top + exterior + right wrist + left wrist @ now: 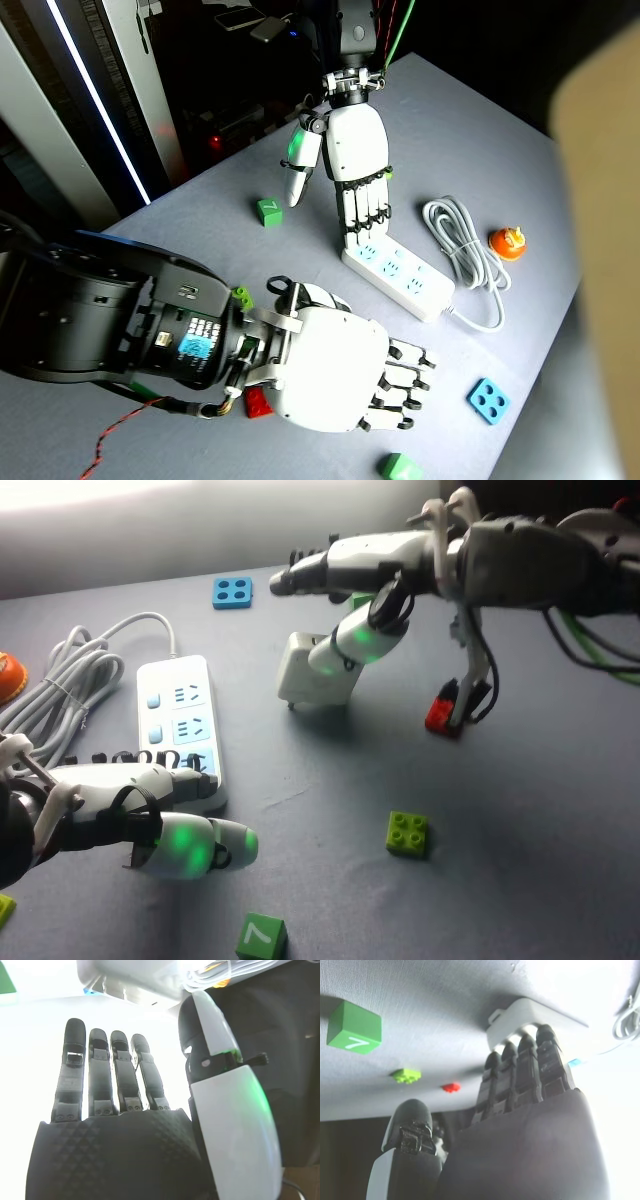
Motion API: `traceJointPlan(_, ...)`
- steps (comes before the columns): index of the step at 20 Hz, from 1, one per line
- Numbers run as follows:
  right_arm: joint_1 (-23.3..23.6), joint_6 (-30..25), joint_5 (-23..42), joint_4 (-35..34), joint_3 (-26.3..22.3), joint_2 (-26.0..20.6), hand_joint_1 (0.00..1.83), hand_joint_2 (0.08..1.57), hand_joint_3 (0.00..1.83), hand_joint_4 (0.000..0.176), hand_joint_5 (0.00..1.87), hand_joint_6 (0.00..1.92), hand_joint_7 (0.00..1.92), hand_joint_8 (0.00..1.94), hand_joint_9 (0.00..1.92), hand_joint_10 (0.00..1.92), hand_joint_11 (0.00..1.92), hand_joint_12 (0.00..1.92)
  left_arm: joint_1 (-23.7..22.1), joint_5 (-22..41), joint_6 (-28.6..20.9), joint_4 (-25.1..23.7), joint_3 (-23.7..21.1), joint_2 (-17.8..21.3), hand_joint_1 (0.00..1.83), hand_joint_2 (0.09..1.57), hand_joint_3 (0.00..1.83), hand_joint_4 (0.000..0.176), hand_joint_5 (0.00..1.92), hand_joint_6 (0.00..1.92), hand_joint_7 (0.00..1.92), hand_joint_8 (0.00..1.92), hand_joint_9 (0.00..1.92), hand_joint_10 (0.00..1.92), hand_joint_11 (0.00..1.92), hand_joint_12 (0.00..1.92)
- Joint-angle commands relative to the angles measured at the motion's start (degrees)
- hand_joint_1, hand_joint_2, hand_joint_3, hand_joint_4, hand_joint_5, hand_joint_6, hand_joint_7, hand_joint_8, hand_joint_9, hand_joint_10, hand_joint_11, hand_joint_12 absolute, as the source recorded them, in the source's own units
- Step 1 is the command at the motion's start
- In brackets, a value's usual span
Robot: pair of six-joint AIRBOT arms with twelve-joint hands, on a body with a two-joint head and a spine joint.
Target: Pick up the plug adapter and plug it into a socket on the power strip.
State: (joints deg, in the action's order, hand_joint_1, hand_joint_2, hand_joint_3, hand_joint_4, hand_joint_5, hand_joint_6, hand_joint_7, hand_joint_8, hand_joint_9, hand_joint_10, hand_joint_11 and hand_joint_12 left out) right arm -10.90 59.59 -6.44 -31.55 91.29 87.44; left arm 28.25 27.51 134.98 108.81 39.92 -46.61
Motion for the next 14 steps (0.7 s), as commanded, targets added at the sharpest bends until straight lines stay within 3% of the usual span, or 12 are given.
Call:
traceJointPlan(1, 0.15, -0.80, 4.12, -0.66, 0.58, -0.06, 0.95, 1.22, 0.00, 0.000, 0.18, 0.00, 0.17, 0.00, 0.18, 0.01, 0.00, 0.79, -0.01, -1.65, -0.17, -0.65, -0.01, -0.22, 0.00, 1.29, 0.00, 0.000, 0.07, 0.00, 0.07, 0.00, 0.06, 0.01, 0.03, 0.05)
traceJointPlan(3, -0.21, -1.04, 3.98, -0.65, 1.44, 0.61, 0.96, 1.21, 0.00, 0.000, 0.17, 0.00, 0.14, 0.00, 0.15, 0.00, 0.00, 0.72, -0.04, -1.53, -1.11, -0.65, -0.08, -0.46, 0.00, 1.29, 0.00, 0.000, 0.05, 0.00, 0.05, 0.00, 0.03, 0.00, 0.00, 0.01)
traceJointPlan(5, -0.42, -1.03, 3.69, -0.64, 2.61, 1.56, 0.99, 1.19, 0.00, 0.000, 0.20, 0.01, 0.17, 0.00, 0.17, 0.00, 0.00, 0.79, -0.31, -1.01, -2.18, -0.65, -0.16, -0.62, 0.01, 1.30, 0.00, 0.000, 0.06, 0.01, 0.05, 0.00, 0.04, 0.00, 0.01, 0.01)
traceJointPlan(8, -1.00, -1.03, 3.43, -0.64, 3.73, 2.46, 1.02, 1.18, 0.00, 0.000, 0.21, 0.01, 0.17, 0.00, 0.17, 0.00, 0.00, 0.81, -0.31, 2.38, -7.43, -0.66, -0.63, -0.64, 0.01, 1.29, 0.00, 0.000, 0.07, 0.01, 0.06, 0.00, 0.05, 0.01, 0.03, 0.02)
traceJointPlan(10, -1.39, -1.04, 3.41, -0.64, 4.39, 2.96, 1.03, 1.20, 0.00, 0.000, 0.17, 0.00, 0.13, 0.00, 0.14, 0.00, 0.00, 0.75, -0.34, 2.24, -7.51, -1.56, -0.48, -0.62, 0.01, 1.29, 0.00, 0.000, 0.07, 0.00, 0.05, 0.00, 0.04, 0.00, 0.01, 0.01)
traceJointPlan(13, -1.58, -1.43, 3.42, -0.66, 6.33, 4.31, 0.97, 1.20, 0.00, 0.000, 0.18, 0.01, 0.15, 0.01, 0.17, 0.01, 0.00, 0.86, 0.04, 2.10, -7.75, -1.57, -1.21, -0.63, 0.02, 1.29, 0.00, 0.000, 0.07, 0.00, 0.05, 0.00, 0.04, 0.00, 0.02, 0.02)
traceJointPlan(14, -1.63, -1.49, 3.42, -0.66, 7.01, 4.88, 1.00, 1.19, 0.00, 0.000, 0.18, 0.00, 0.13, 0.00, 0.15, 0.00, 0.00, 0.82, 0.23, 2.10, -8.04, -1.57, -1.57, -0.69, 0.02, 1.29, 0.00, 0.000, 0.07, 0.00, 0.06, 0.01, 0.05, 0.01, 0.02, 0.02)
